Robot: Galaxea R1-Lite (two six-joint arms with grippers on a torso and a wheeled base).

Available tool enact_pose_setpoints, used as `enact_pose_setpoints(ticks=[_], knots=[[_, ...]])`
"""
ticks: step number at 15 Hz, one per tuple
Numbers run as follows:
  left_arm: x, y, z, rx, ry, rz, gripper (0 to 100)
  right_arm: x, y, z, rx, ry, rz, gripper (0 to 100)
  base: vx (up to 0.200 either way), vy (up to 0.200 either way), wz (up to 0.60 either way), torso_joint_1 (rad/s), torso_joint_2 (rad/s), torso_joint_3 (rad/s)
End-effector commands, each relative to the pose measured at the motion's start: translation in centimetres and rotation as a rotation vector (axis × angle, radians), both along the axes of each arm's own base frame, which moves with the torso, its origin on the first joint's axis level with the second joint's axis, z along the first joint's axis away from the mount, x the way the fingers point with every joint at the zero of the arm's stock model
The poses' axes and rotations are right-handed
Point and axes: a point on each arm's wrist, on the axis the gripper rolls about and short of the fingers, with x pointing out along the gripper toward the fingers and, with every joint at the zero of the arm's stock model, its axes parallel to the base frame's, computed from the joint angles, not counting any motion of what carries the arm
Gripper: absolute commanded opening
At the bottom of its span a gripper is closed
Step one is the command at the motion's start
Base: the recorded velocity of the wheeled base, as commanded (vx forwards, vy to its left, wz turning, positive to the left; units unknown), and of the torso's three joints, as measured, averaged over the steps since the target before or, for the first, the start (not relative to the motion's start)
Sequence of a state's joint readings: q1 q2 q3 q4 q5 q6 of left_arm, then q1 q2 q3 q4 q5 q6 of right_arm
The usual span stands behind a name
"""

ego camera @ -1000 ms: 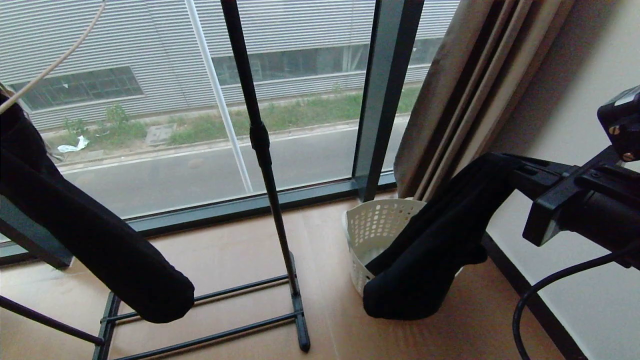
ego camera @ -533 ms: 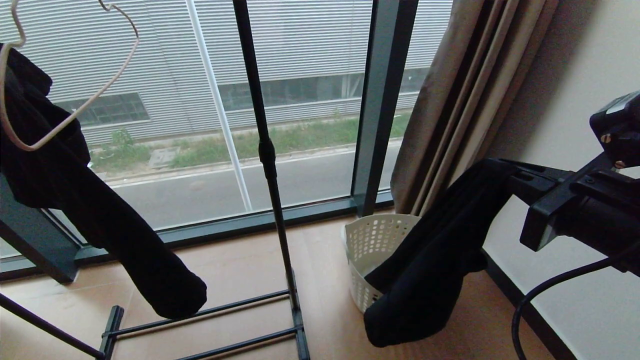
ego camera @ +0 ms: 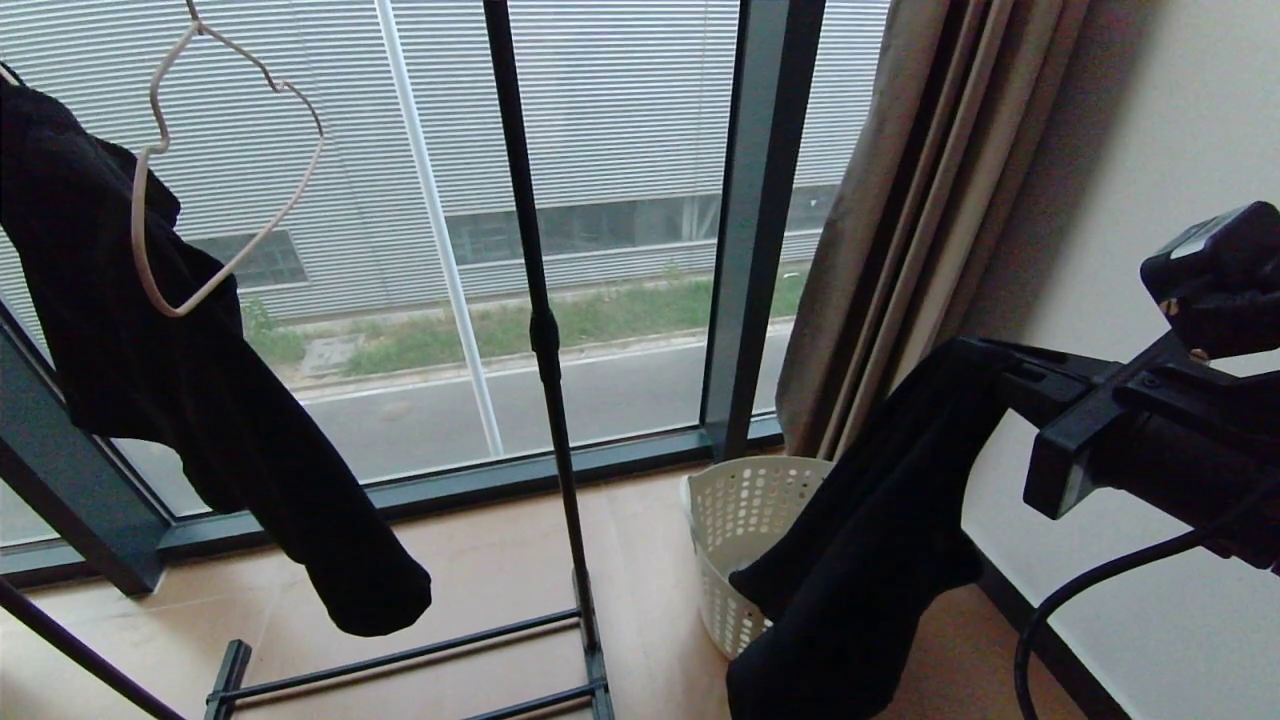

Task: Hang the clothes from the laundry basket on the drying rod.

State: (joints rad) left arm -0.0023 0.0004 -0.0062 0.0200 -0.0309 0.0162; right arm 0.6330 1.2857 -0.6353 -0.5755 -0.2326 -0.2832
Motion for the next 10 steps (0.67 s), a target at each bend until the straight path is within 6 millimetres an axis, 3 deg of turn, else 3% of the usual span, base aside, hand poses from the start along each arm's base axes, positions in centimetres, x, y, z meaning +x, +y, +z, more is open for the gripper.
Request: enact_pose_setpoints(ticks=[1,10], knots=[[0.0,0.0,0.0,0.001,0.0,-0.001,100,0.12,0.1,-0.23,-0.006,0.007,0.0,0,0.0,0.0,0.0,0.09,-0.32,-0.203],[0.0,0.0,0.0,-0.001,0.0,0.001,100,0.06,0.06,-0.17,-0.004,0.005,0.0,0,0.0,0.0,0.0,0.157,-0.46,-0.308]])
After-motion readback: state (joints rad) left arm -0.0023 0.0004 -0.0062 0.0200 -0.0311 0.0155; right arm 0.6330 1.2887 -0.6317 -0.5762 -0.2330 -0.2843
